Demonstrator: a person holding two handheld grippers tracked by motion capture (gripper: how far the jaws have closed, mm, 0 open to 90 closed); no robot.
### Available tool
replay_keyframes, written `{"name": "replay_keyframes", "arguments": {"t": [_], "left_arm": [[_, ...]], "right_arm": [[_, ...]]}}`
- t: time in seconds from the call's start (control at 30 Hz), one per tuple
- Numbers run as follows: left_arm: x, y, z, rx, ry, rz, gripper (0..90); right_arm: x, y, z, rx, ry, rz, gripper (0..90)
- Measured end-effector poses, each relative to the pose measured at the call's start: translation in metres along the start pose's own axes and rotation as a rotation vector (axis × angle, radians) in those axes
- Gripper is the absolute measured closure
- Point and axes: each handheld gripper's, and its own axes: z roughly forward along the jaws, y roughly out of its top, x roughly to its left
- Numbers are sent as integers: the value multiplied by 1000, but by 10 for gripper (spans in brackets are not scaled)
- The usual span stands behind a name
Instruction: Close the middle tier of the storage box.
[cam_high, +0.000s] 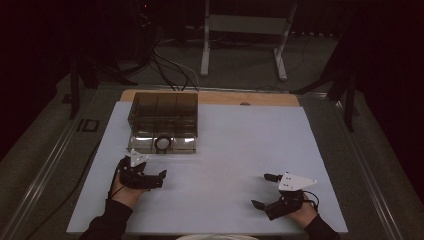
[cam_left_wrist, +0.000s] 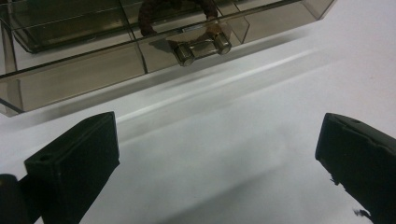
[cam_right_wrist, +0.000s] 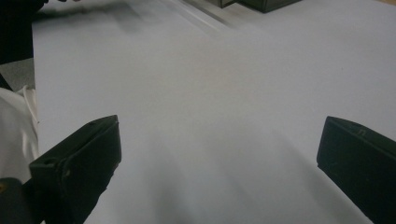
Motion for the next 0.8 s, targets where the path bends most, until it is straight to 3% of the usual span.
{"name": "replay_keyframes", "arguments": {"t": [0.17, 0.23, 0.43, 0.8], "left_arm": [[0, 0, 0, -1, 8, 18, 47], [-1, 0, 1, 7, 18, 53, 65], [-2, 2, 2, -12, 25, 55, 171], [1, 0, 3, -28, 84, 62, 399]], "right_arm": [[0, 0, 1, 5, 1, -1, 0], [0, 0, 1, 3, 2, 0, 0], [-1, 0, 0, 2, -1, 3, 0], [-1, 0, 1, 2, 1, 3, 0]]}}
